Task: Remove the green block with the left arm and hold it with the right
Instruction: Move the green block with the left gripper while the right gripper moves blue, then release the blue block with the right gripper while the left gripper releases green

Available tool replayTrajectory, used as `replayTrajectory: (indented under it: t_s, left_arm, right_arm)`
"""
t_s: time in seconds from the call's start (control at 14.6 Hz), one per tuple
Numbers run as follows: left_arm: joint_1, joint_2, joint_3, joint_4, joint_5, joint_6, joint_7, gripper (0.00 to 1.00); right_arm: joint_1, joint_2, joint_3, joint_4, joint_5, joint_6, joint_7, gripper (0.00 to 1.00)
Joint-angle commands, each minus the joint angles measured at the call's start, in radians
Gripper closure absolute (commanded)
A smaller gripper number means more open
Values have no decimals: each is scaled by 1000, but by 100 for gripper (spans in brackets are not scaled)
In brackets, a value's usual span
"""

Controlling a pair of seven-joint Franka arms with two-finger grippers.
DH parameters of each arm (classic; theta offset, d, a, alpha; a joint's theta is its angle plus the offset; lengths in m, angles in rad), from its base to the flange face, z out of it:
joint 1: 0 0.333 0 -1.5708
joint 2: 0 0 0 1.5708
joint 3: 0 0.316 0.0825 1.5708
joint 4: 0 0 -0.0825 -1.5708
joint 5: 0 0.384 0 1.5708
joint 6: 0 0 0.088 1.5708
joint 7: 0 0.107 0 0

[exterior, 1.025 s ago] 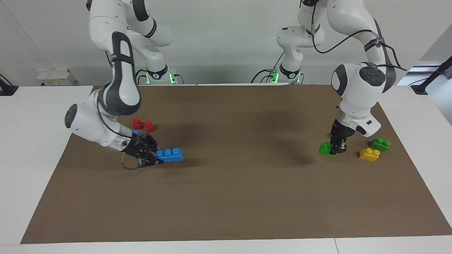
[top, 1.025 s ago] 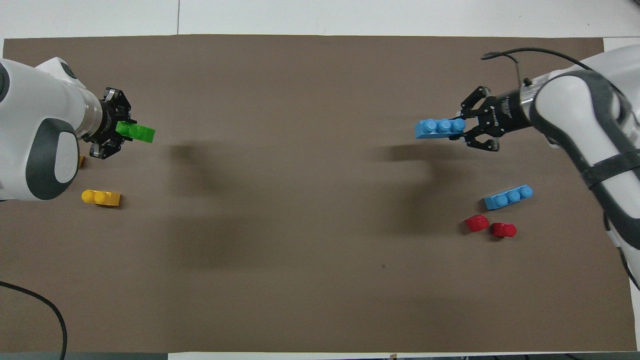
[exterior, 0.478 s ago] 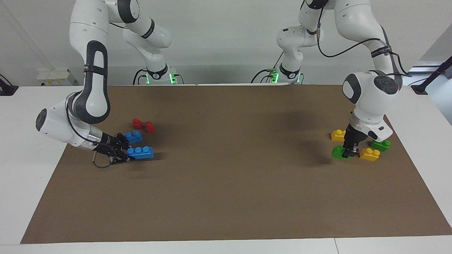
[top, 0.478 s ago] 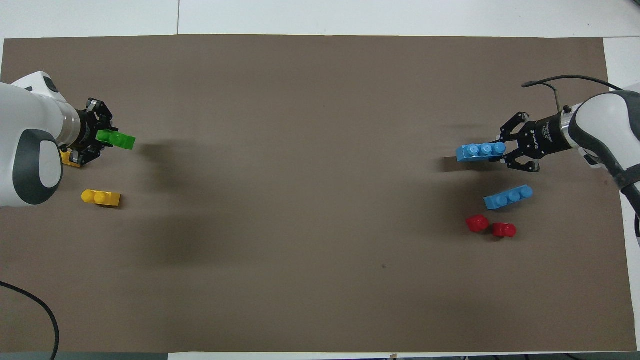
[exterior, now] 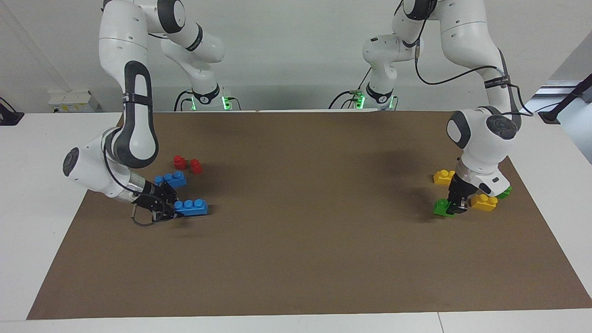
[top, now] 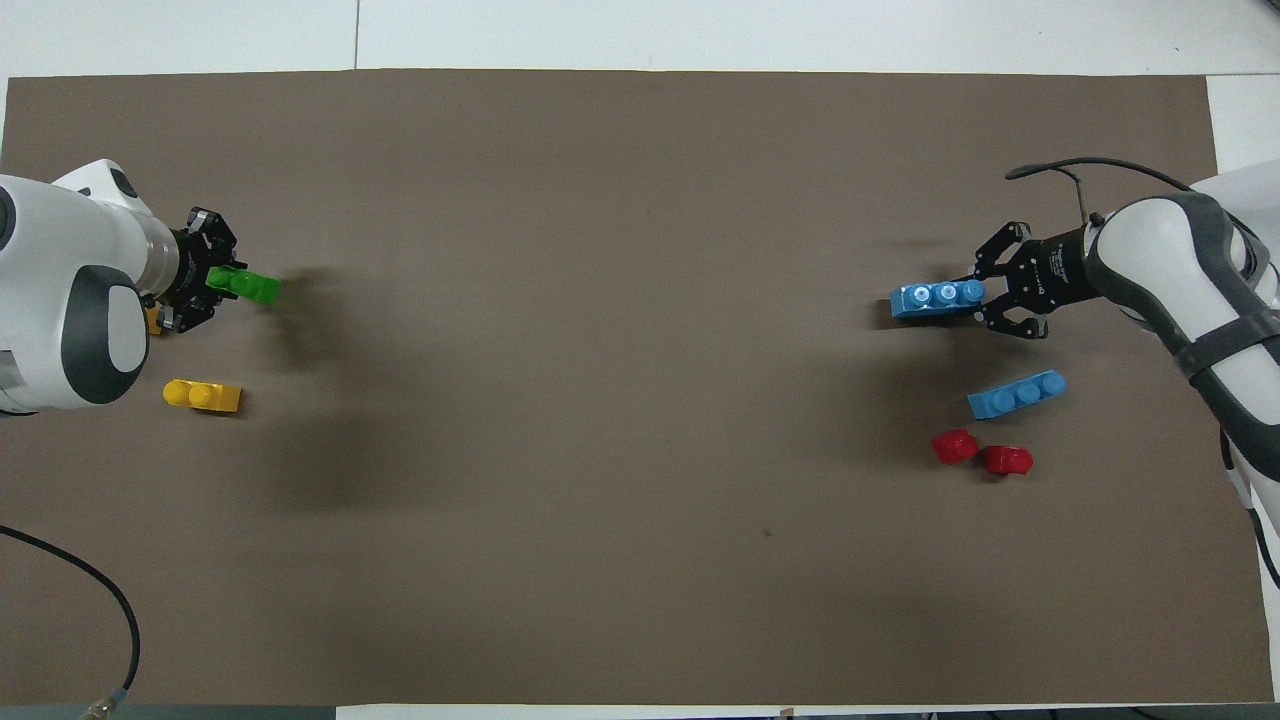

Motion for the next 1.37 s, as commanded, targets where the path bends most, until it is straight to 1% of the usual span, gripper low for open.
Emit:
replayTrajectory:
  t_s: [0.0, 0.27, 0.34, 0.41, 0.48, 0.55, 0.62, 0.68, 0.82, 0.96, 1.03, 1.16, 1.3]
  left_arm:
    - [13, 16, -7, -3, -12, 44, 22, 100]
    - [15, 36, -5, -3, -12, 68, 21, 100]
    - [15, 39, -5, -3, -12, 73, 21, 100]
    - [15, 42, -5, -3, -12, 74, 21, 100]
    - [15, 47, -5, -3, -10, 82, 21, 100]
    - [16, 53, -5, -4, -10, 90, 21, 100]
    - [18, 54, -4, -4, -10, 94, 22, 100]
    - [19, 54, -4, -4, -10, 96, 22, 100]
    - [25, 56, -5, -4, -10, 94, 22, 100]
    - [31, 56, -4, -3, -9, 94, 27, 100]
    - [28, 56, -4, -3, 1, 94, 31, 1]
    - [30, 56, -4, -1, 1, 93, 70, 0]
    - [31, 53, -4, 6, 1, 82, 74, 0]
  right_arm:
    - [5, -7, 3, -33, 3, 52, -13, 100]
    - [25, -13, 4, -72, 3, 112, -18, 100]
    - [25, -13, 3, -72, 2, 110, -21, 96]
    - [23, -13, 4, -69, 2, 103, -22, 51]
    - [23, -14, 4, -61, 2, 94, -21, 19]
    - [22, -16, 4, -50, 2, 71, -19, 2]
    - [20, -16, 4, -21, 2, 35, -16, 0]
    - [18, -20, 3, 8, 2, -3, -13, 0]
    - [11, -54, 0, 36, -13, -46, -13, 0]
    - [9, -106, -2, 40, -36, -69, -28, 0]
    - [9, -138, -2, 40, -76, -74, -47, 0]
    - [17, -184, 0, 42, -156, -113, -149, 0]
    - [18, -220, 0, 43, -196, -159, -266, 0]
